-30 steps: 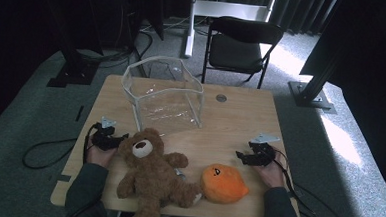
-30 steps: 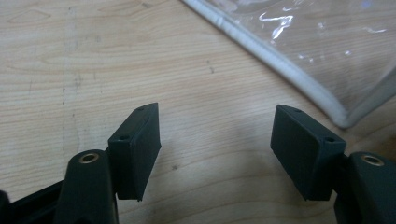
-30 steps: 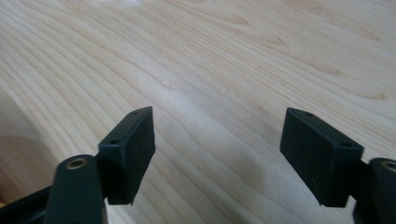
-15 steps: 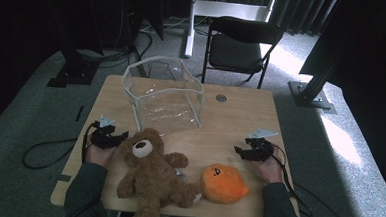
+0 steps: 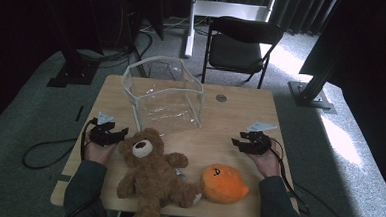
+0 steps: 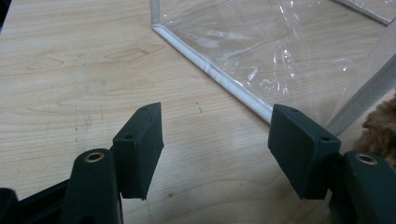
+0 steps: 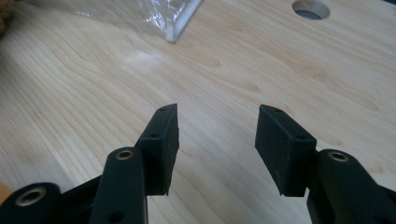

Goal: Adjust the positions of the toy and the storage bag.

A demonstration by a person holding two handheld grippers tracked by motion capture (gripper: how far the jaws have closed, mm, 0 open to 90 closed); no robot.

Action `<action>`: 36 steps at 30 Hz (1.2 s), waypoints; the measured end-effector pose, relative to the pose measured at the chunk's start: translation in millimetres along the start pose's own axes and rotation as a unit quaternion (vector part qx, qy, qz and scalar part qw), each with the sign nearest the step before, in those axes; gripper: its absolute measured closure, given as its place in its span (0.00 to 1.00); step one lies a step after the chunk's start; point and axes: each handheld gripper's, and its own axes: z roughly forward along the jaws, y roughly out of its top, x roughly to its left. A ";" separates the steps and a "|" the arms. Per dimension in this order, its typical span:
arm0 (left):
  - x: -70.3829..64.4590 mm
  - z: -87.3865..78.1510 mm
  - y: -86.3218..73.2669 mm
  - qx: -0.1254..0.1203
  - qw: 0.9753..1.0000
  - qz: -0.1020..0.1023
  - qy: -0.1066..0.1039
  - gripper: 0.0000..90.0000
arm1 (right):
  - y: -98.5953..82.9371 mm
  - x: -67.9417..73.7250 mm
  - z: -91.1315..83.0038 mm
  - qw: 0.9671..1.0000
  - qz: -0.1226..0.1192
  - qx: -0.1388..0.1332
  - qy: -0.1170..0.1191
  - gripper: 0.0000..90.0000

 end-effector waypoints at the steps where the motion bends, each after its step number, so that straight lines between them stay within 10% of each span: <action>1: -0.1 -0.2 0.5 -0.001 1.000 -0.001 0.000 0.40 | 1.8 0.4 0.3 1.000 0.001 -0.001 0.002 0.55; 36: -25.2 -35.7 34.4 -0.045 0.997 0.046 -0.032 0.40 | 74.0 21.9 19.2 0.998 -0.043 -0.032 0.028 0.64</action>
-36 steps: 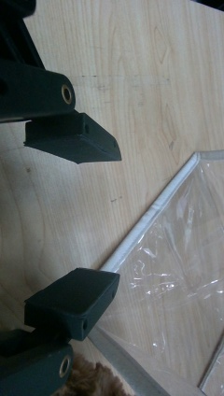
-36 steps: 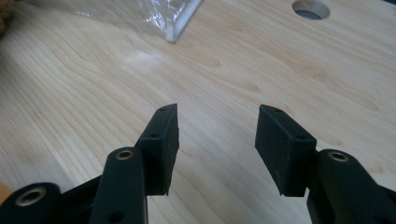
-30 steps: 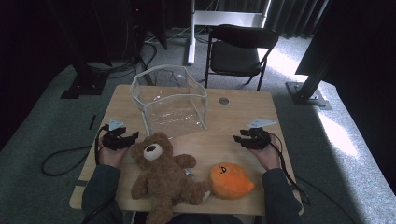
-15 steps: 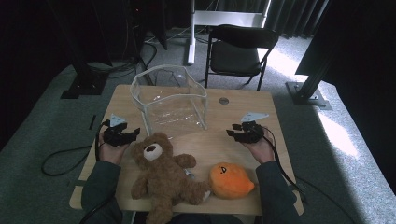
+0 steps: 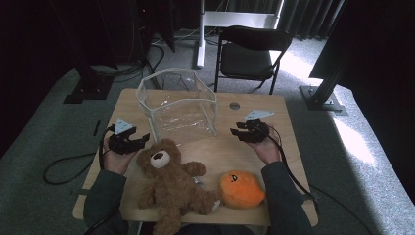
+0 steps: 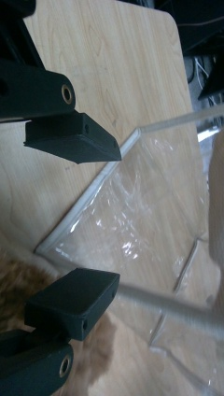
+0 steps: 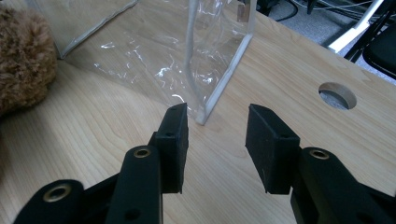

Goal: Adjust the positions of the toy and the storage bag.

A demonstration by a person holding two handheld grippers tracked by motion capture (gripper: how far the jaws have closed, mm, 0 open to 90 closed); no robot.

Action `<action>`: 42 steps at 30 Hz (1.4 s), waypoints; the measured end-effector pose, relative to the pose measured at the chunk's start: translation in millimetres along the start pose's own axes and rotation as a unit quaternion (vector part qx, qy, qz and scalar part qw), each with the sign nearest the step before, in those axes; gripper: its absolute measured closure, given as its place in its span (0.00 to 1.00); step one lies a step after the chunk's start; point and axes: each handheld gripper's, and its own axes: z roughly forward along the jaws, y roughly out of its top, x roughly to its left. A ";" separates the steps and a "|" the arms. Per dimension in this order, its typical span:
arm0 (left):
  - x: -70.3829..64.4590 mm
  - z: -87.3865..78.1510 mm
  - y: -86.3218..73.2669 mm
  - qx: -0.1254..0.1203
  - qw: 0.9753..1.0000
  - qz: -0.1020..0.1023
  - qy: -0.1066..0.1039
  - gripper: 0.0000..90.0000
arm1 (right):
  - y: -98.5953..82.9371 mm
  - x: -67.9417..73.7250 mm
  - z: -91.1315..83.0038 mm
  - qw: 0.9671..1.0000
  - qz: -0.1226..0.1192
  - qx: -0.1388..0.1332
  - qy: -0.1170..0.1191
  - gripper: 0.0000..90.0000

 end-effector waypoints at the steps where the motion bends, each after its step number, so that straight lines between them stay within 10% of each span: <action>1: -2.3 -2.0 0.0 0.000 1.000 0.002 -0.004 0.40 | 0.7 0.0 0.3 1.000 -0.001 -0.001 0.001 0.64; 12: -29.0 -28.4 -1.9 -0.005 0.998 0.016 -0.066 0.40 | 1.6 0.5 -0.6 1.000 -0.001 -0.001 -0.002 0.62; 18: -48.6 -42.9 -12.2 0.001 0.992 0.022 -0.123 0.39 | 1.5 0.7 0.8 1.000 -0.001 0.001 -0.001 0.61; 28: -67.5 -29.6 -19.2 0.037 0.989 0.054 -0.134 0.38 | -0.3 3.6 2.4 1.000 -0.003 0.003 0.002 0.59; 42: -77.2 -11.4 -2.5 0.023 0.984 0.080 -0.160 0.67 | -14.5 0.6 -0.2 1.000 0.009 0.004 0.003 0.59</action>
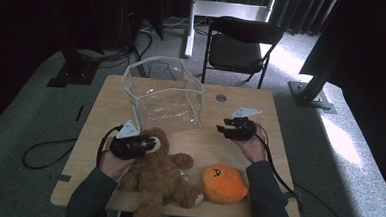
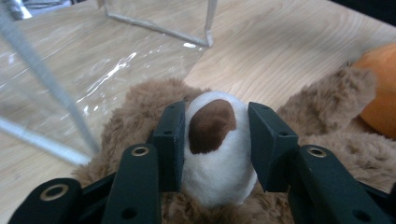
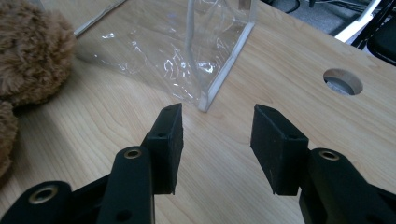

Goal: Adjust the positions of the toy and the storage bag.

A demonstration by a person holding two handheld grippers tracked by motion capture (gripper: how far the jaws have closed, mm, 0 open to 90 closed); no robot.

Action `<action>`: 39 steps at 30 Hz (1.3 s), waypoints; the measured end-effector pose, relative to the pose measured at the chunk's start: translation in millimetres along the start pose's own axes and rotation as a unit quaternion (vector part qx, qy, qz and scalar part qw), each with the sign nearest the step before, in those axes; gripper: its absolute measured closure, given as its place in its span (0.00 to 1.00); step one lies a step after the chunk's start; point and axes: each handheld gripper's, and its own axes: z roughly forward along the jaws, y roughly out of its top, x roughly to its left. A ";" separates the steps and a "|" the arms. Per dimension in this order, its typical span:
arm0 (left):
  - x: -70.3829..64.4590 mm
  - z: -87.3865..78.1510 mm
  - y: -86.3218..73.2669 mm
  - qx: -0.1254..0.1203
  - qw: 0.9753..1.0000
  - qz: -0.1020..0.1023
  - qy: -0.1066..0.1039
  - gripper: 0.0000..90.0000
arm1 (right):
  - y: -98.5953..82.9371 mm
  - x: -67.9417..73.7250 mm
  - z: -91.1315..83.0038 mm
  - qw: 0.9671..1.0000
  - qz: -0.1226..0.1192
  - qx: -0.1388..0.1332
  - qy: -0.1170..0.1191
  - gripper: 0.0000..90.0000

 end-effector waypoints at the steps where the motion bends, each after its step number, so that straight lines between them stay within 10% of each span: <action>1: 0.4 2.5 1.9 0.001 1.000 0.004 -0.003 0.67 | 0.0 0.0 0.0 1.000 0.000 0.000 0.000 0.59; 10: -7.2 23.3 21.5 0.001 0.998 0.049 -0.033 0.71 | -2.8 -1.0 -1.4 1.000 0.001 -0.002 -0.003 0.58; 24: -15.0 54.9 49.1 -0.023 0.989 0.095 -0.112 0.74 | -5.4 4.4 5.0 1.000 -0.001 0.002 0.011 0.56; 39: -6.9 24.7 22.3 -0.003 0.999 0.035 -0.037 0.48 | -7.2 5.9 1.2 1.000 -0.006 -0.001 0.014 0.55</action>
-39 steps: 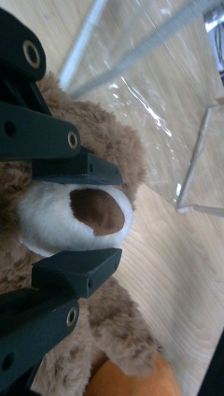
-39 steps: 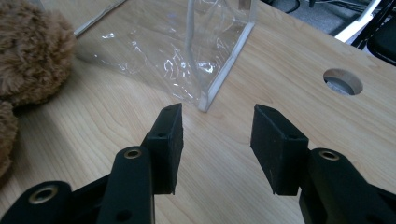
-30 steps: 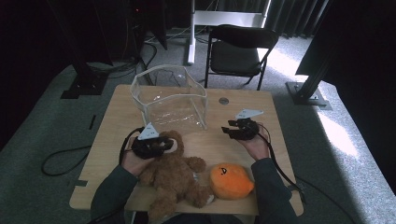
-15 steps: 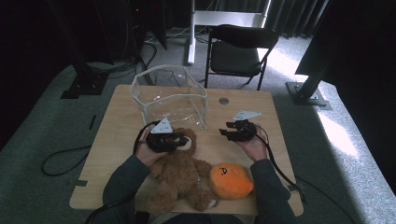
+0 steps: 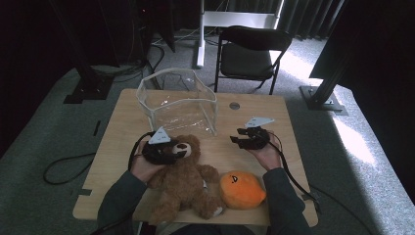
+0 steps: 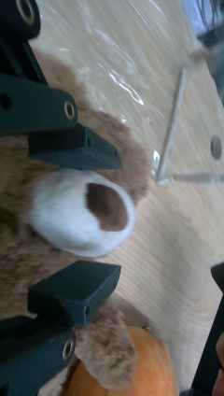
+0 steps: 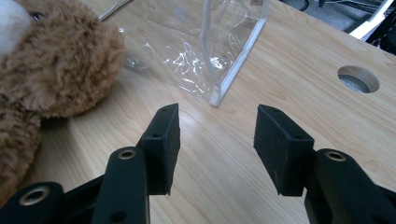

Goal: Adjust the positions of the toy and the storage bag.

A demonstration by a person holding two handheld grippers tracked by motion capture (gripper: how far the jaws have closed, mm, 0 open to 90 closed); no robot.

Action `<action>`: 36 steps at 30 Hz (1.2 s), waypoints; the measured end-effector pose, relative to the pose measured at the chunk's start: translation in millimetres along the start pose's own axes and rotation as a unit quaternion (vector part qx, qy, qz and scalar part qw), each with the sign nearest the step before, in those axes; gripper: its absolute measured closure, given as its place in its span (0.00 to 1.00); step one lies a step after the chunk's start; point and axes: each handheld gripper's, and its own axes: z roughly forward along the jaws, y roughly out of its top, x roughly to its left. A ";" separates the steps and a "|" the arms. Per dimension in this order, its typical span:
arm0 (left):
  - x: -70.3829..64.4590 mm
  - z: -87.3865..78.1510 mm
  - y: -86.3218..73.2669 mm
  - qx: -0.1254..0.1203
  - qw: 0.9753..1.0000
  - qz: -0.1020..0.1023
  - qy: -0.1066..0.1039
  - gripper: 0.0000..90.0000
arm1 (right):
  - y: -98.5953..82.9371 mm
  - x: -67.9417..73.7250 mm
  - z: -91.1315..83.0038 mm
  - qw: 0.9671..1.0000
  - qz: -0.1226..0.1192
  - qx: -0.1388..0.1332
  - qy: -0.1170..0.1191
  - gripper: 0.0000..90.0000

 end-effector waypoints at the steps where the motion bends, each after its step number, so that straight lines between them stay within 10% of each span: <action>1: 0.6 -4.2 -3.8 0.001 1.000 -0.007 0.010 0.46 | -0.4 -0.2 -0.3 1.000 0.000 -0.001 0.000 0.55; 8: 5.1 -24.2 -30.5 0.024 0.997 -0.061 0.040 0.42 | -1.5 -1.2 -1.0 1.000 0.002 0.000 -0.002 0.55; 15: 9.9 -3.4 -39.9 0.051 0.995 -0.089 -0.010 0.47 | -3.0 -0.6 -0.2 1.000 0.003 0.001 -0.002 0.54; 24: 17.9 34.3 -20.0 0.049 0.996 -0.029 -0.063 0.54 | -5.1 1.9 1.2 1.000 -0.002 0.003 0.003 0.54; 36: 20.4 71.0 16.0 0.064 0.995 0.040 -0.060 0.52 | -5.5 9.0 3.5 1.000 -0.006 -0.008 0.022 0.53</action>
